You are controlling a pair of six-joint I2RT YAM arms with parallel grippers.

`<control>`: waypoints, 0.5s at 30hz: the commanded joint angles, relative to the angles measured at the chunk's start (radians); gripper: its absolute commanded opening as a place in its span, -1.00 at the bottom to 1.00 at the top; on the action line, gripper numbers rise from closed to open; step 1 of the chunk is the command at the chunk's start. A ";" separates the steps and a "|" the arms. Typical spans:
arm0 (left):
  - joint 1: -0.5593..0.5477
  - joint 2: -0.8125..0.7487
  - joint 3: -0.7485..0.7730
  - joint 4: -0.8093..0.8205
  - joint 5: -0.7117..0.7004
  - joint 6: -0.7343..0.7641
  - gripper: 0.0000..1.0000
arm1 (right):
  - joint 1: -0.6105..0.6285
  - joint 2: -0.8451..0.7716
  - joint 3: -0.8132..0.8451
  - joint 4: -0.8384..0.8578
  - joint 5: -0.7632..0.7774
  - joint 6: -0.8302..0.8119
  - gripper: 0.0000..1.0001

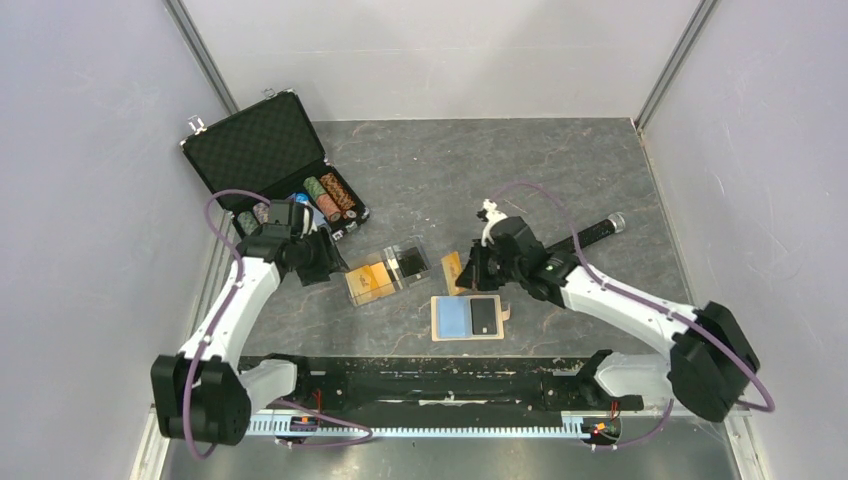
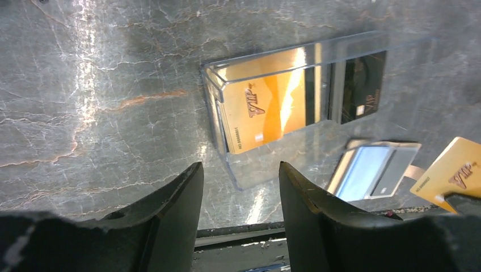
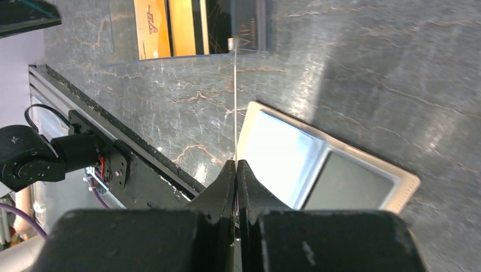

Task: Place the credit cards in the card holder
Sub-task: Pick up the credit card from the storage box.

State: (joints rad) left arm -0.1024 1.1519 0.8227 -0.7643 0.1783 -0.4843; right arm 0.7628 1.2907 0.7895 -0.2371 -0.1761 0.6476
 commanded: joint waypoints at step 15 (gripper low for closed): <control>-0.485 -0.023 -0.016 0.228 0.029 -0.267 0.05 | -0.226 -0.347 -0.335 0.093 -0.161 0.050 -1.00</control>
State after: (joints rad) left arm -0.4831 1.0897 0.8070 -0.6693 0.2359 -0.6205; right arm 0.5529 0.9981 0.4835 -0.1837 -0.2924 0.6891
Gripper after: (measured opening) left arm 0.534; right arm 0.007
